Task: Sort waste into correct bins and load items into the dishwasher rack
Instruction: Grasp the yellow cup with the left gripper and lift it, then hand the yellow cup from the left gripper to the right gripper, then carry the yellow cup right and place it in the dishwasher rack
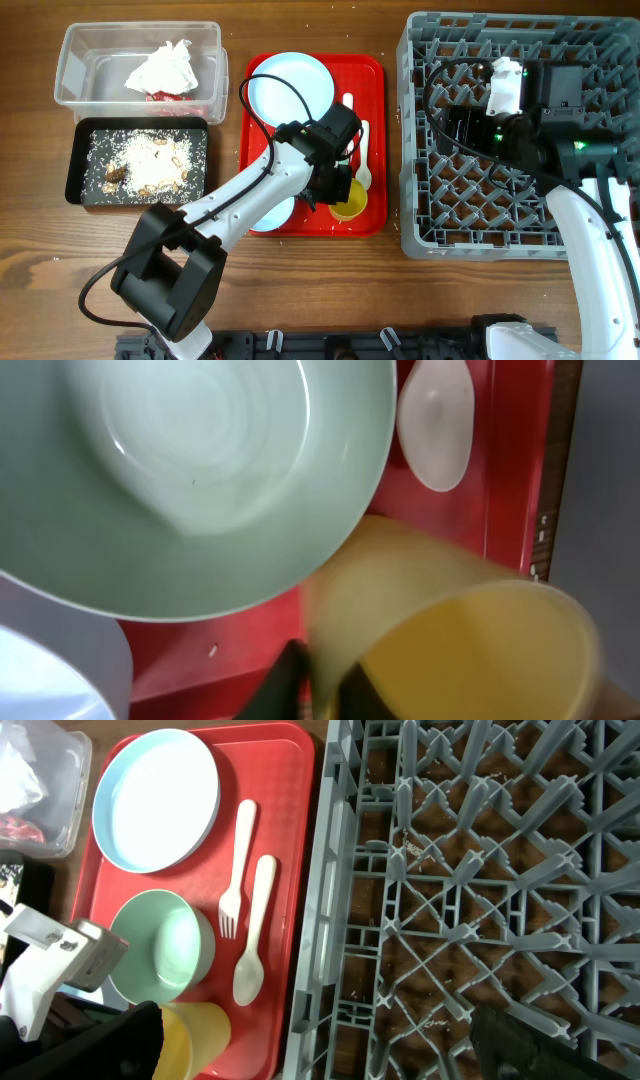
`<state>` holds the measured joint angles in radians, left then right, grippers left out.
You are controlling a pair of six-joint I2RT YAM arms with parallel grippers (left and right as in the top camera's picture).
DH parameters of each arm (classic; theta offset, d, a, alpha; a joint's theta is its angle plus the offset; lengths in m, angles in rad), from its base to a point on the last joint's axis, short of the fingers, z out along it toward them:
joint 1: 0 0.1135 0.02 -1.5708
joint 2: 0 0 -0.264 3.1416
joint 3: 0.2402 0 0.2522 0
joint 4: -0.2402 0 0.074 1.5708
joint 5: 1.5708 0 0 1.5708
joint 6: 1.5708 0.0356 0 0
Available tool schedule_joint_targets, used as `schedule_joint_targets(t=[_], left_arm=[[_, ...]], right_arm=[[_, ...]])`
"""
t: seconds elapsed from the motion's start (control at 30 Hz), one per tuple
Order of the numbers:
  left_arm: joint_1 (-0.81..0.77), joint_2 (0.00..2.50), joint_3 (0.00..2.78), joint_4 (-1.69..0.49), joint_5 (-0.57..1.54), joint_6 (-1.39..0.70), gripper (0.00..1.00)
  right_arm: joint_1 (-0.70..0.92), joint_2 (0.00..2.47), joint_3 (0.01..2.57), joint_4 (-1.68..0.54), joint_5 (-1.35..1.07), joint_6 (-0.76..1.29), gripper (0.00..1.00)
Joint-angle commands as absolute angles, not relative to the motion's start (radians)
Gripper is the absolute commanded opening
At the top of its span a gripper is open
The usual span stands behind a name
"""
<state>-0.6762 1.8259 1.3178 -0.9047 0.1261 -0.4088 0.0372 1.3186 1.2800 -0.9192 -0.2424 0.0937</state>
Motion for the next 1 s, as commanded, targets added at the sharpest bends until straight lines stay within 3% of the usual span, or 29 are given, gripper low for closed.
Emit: schedule_joint_targets(t=[0.0, 0.1, 0.23, 0.47, 0.6, 0.97], left_arm=[[-0.677, 1.835, 1.308, -0.900, 0.131, -0.435, 0.04], [-0.655, 1.827, 1.331, -0.919, 0.175, -0.435, 0.04], [-0.549, 1.786, 1.406, -0.957, 0.385, -0.423, 0.04], [-0.268, 1.741, 1.431, -0.846, 1.127, -0.424, 0.04], [-0.196, 1.741, 1.431, -0.737, 1.430, -0.428, 0.04], [-0.192, 1.741, 1.431, -0.705, 1.577, -0.427, 0.04]], right_arm=[[0.033, 1.330, 1.298, -0.917, -0.234, 0.108, 1.00], [0.033, 1.330, 1.298, -0.917, -0.258, 0.158, 1.00], [0.033, 1.330, 1.298, -0.904, -0.439, 0.156, 1.00], [0.033, 1.330, 1.298, -0.814, -0.890, 0.037, 1.00], [0.036, 1.330, 1.297, -0.725, -1.074, -0.017, 1.00], [0.127, 1.410, 1.294, -0.537, -1.146, -0.022, 1.00]])
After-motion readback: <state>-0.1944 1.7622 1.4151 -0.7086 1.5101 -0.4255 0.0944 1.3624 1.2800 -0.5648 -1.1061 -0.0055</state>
